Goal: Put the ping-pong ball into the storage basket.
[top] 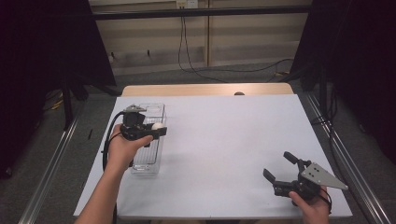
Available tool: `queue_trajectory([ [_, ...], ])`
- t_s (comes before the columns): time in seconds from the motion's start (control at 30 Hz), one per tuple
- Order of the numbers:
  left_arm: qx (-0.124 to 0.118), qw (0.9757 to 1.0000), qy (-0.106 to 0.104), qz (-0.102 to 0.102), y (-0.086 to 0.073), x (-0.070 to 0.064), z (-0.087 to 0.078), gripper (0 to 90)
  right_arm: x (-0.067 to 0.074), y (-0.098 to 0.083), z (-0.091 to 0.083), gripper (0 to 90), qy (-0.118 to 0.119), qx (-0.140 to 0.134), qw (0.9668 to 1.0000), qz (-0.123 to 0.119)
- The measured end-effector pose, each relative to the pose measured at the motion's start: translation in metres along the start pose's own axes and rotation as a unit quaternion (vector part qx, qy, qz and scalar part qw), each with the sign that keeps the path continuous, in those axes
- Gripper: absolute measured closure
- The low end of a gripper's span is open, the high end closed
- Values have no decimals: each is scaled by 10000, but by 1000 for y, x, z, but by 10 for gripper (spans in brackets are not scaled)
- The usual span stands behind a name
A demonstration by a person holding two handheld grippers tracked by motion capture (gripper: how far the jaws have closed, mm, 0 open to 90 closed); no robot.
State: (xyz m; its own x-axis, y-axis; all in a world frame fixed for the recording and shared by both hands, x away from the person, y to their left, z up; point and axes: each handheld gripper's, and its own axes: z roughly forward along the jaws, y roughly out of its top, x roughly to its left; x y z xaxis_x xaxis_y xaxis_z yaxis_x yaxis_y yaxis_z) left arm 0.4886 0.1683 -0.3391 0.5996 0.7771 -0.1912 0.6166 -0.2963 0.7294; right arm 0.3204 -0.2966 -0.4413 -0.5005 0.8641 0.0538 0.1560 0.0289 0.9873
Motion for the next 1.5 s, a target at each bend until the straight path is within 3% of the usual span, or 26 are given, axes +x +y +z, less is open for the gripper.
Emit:
queue_trajectory([
  [0.1,-102,9999,2,-93,-1,0,1,513,0,0,0,34,14,14,10000,6],
  [0.23,-43,10000,5,-28,0,2,-1,513,0,1,-2,34,-6,-4,10000,-1],
  [0.3,-141,9998,40,-161,0,0,0,513,0,1,-2,34,-13,-2,10000,6],
  [0.4,-39,10000,79,4,1,3,-3,513,0,0,-1,34,-5,13,10000,17],
  [0.7,-82,9999,124,-52,-2,10,-7,513,0,0,-1,34,6,31,10000,10],
  [0.73,-196,9995,146,-192,-3,8,-6,513,0,0,-1,34,5,40,10000,-13],
  [0.77,-78,9999,138,-33,-3,11,-8,513,0,0,-1,35,5,40,10000,-20],
  [0.87,-210,9995,161,-184,-4,12,-8,513,1,0,0,35,-13,36,10000,18],
  [1.0,-186,9996,173,-127,-3,13,-9,513,0,0,0,35,2,18,10000,15],
  [1.03,-84,9999,146,8,-3,15,-11,513,0,0,0,34,-1,24,10000,23],
  [1.13,-62,9998,178,-1,-3,15,-12,513,1,-1,0,34,-37,38,10000,50],
  [1.23,-205,9993,225,-196,-4,14,-11,513,1,-1,0,34,-22,28,10000,24],
  [1.3,-74,9997,216,-23,-4,18,-13,513,1,-1,0,34,-25,23,10000,19],
  [1.37,-156,9995,245,-158,-5,17,-12,513,1,-1,0,35,-24,22,10000,23],
  [1.5,-137,9995,254,-146,-6,18,-11,513,1,-1,0,35,-21,24,10000,18],
])
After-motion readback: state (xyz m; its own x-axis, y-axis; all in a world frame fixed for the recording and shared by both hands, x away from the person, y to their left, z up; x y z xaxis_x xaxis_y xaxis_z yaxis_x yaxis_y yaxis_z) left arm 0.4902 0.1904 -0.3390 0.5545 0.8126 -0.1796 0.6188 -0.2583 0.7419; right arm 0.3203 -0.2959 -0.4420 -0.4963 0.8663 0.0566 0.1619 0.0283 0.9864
